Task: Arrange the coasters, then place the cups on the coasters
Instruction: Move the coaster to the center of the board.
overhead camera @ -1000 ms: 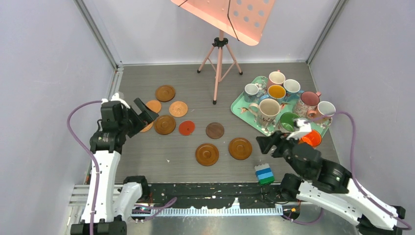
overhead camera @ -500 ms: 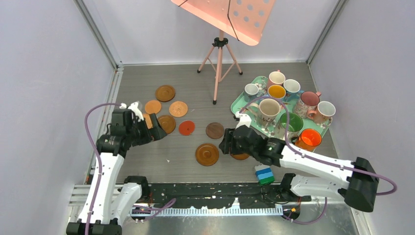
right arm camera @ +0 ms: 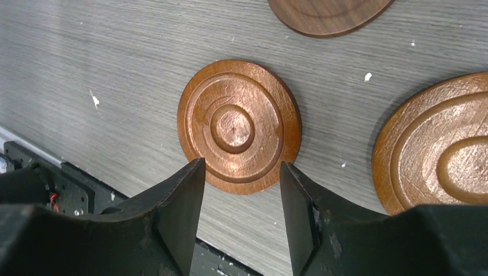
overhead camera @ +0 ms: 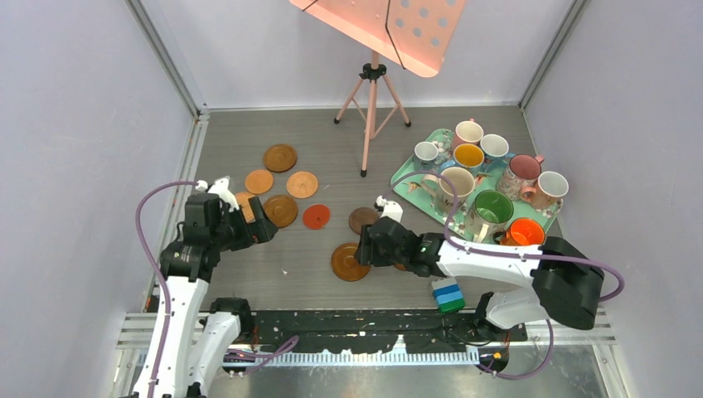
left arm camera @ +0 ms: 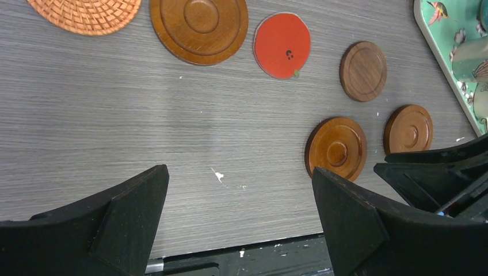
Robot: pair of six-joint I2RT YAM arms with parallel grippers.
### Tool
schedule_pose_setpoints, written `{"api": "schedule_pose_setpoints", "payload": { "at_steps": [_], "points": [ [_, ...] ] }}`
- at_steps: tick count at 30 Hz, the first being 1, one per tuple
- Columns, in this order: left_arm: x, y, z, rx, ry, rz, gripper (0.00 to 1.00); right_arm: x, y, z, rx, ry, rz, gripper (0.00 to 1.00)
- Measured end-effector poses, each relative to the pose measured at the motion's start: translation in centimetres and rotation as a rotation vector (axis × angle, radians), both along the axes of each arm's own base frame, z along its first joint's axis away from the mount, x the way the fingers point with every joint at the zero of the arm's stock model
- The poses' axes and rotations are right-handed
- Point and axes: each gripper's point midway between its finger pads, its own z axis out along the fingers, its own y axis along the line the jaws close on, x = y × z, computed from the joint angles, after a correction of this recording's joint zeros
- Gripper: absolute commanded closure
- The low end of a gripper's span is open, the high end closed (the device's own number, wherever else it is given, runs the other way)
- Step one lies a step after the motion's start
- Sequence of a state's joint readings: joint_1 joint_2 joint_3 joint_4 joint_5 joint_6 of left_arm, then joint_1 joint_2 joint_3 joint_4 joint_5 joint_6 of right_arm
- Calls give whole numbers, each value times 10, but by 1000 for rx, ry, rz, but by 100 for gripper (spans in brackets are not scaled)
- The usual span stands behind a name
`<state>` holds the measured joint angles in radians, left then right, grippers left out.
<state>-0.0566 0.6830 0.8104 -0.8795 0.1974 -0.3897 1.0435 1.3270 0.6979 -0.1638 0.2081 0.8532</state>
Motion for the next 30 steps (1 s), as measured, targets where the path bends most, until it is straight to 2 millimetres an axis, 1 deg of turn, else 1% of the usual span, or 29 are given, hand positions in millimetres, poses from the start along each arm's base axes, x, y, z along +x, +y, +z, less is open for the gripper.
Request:
{"api": "schedule_pose_setpoints", "payload": {
  "at_steps": [5,11,20,22,25,28,30],
  "points": [
    [0,2,0,7,-5,13,1,5,3,-16,-23,11,-24,43],
    [0,3,-2,12,-2,18,1,5,4,-38,-65,36,-19,46],
    [0,5,-3,20,1,27,1,15,24,-39,-36,17,-8,51],
    [0,6,-3,21,1,28,1,15,31,-38,-19,19,4,52],
    [0,6,-4,22,1,31,1,10,47,-37,4,33,33,52],
    [0,6,-4,23,3,31,1,2,74,-36,35,55,80,52],
    [1,6,-5,24,7,32,1,0,88,-34,50,66,99,50]
  ]
}}
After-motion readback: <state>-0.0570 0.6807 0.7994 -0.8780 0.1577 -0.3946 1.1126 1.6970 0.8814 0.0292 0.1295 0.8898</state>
